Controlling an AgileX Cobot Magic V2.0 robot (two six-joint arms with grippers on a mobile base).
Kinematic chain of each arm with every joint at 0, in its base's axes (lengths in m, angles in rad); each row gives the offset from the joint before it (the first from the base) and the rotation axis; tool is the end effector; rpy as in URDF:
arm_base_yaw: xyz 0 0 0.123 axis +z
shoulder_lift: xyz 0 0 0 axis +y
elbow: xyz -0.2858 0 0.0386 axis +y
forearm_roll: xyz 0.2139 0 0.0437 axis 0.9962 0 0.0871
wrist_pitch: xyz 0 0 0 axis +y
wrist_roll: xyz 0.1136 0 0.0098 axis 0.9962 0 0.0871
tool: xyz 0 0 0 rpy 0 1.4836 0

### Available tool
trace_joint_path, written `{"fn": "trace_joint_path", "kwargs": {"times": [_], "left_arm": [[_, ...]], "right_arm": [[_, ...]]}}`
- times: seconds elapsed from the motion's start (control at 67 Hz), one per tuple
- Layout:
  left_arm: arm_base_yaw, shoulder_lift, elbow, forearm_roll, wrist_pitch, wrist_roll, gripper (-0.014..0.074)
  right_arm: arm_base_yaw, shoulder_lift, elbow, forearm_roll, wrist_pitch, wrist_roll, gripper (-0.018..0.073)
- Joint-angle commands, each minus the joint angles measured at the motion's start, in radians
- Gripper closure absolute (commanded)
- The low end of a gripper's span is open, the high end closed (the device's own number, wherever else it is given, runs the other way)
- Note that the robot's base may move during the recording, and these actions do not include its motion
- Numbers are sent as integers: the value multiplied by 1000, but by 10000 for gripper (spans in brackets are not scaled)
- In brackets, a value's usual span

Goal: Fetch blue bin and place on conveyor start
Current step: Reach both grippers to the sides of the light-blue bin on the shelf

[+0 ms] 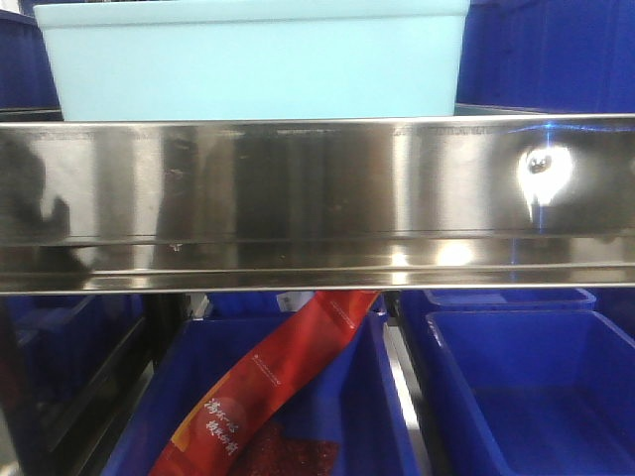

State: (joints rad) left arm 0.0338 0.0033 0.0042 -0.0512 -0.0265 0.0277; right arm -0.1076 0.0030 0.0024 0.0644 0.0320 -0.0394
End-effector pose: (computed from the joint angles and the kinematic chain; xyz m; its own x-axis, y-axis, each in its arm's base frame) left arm 0.0419 0.0016 0.2166 0.1067 -0.0199 -0.9941 -0.0326 0.9992 -0.0235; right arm 0.0421 -0.0043 0.2106 0.0522 0.0195 -0.9984 0.1041 0.9943 0.0248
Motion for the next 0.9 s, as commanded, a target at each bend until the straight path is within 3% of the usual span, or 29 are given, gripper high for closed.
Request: {"fn": "trace_joint_path", "kwargs": {"times": [0.0,0.508,0.881], "left_arm": [[1,-3,-4,1,-17,0,707],[1,-3,-4,1,-34,0,707],[1,-3,-4,1,-86,0,707]], "right_arm": [[3,-3,-2,2,-17,-6,721],[3,-3,-2,0,-27,-6,721],[3,-3,-2,15,-225,-4,721]]}}
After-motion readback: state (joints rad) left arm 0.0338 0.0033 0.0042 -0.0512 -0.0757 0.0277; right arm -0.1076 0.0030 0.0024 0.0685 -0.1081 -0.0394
